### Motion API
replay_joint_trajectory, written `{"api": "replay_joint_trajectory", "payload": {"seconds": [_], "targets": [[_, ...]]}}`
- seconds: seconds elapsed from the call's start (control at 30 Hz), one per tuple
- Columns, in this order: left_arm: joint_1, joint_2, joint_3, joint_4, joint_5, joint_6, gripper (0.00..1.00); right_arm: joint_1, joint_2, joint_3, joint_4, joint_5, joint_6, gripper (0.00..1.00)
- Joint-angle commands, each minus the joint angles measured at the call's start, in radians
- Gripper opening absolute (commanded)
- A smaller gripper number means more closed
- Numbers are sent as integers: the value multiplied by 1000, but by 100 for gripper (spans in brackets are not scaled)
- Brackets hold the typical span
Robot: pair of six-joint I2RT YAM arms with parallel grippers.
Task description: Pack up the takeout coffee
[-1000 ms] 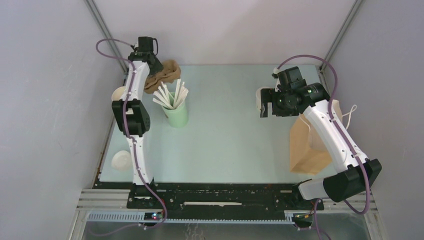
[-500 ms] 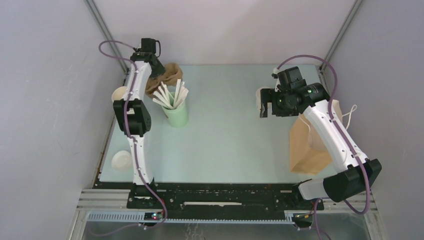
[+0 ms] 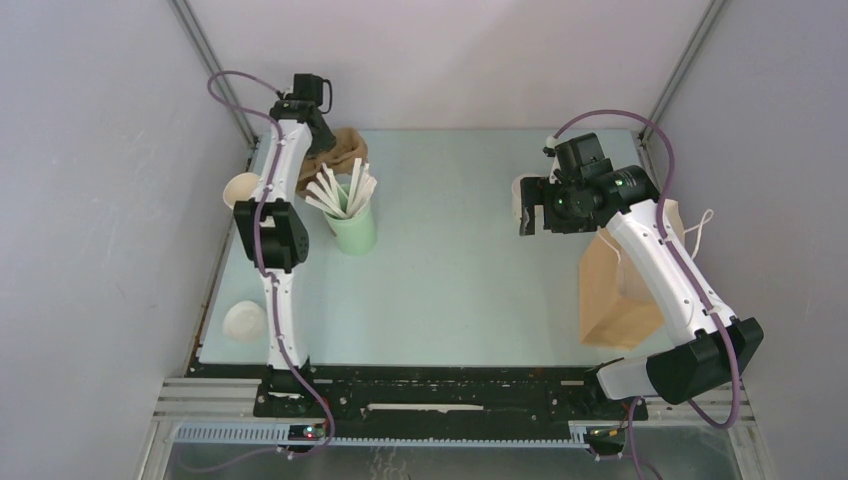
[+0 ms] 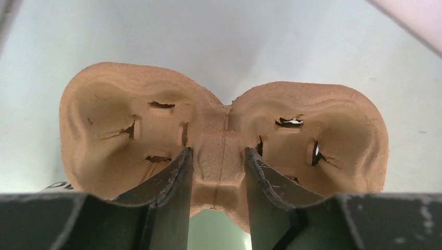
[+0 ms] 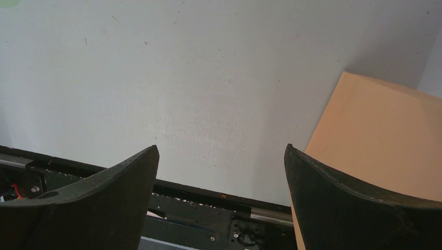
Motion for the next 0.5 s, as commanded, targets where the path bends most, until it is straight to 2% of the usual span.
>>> {"api": "replay_joint_trajectory", "payload": {"seconds": [0.0, 0.07, 0.1, 0.13, 0.17, 0.23, 0.3, 0.33, 0.37, 0.43, 0.47], "targets": [[-52, -35, 83, -29, -184, 117, 0, 7, -32, 41, 8, 5, -3, 99], [-65, -128, -99, 163, -53, 159, 0, 6, -37, 33, 9, 6, -4, 99], [-41, -171, -199, 269, 45, 98, 0, 6, -34, 34, 10, 2, -4, 99], [-17, -190, -255, 301, 46, 8, 0, 7, -32, 37, 11, -2, -5, 99], [-3, -182, -238, 254, -14, -48, 0, 8, -28, 41, 10, -3, -4, 99], [-19, -101, -30, 76, -165, -12, 0, 8, -29, 47, 10, -1, -5, 99], [-55, -42, 117, 31, -189, 97, 0, 7, -37, 40, 10, 6, -7, 99], [-67, -46, 115, 58, -159, 150, 0, 7, -40, 35, 10, 6, -6, 99], [-62, -71, 59, 149, -36, 160, 0, 6, -41, 32, 11, 6, -6, 99], [-11, -183, -181, 354, 129, 28, 0, 6, -36, 36, 12, 5, -7, 99], [1, -230, -284, 395, 54, -47, 0, 6, -34, 40, 13, 5, -7, 99]]}}
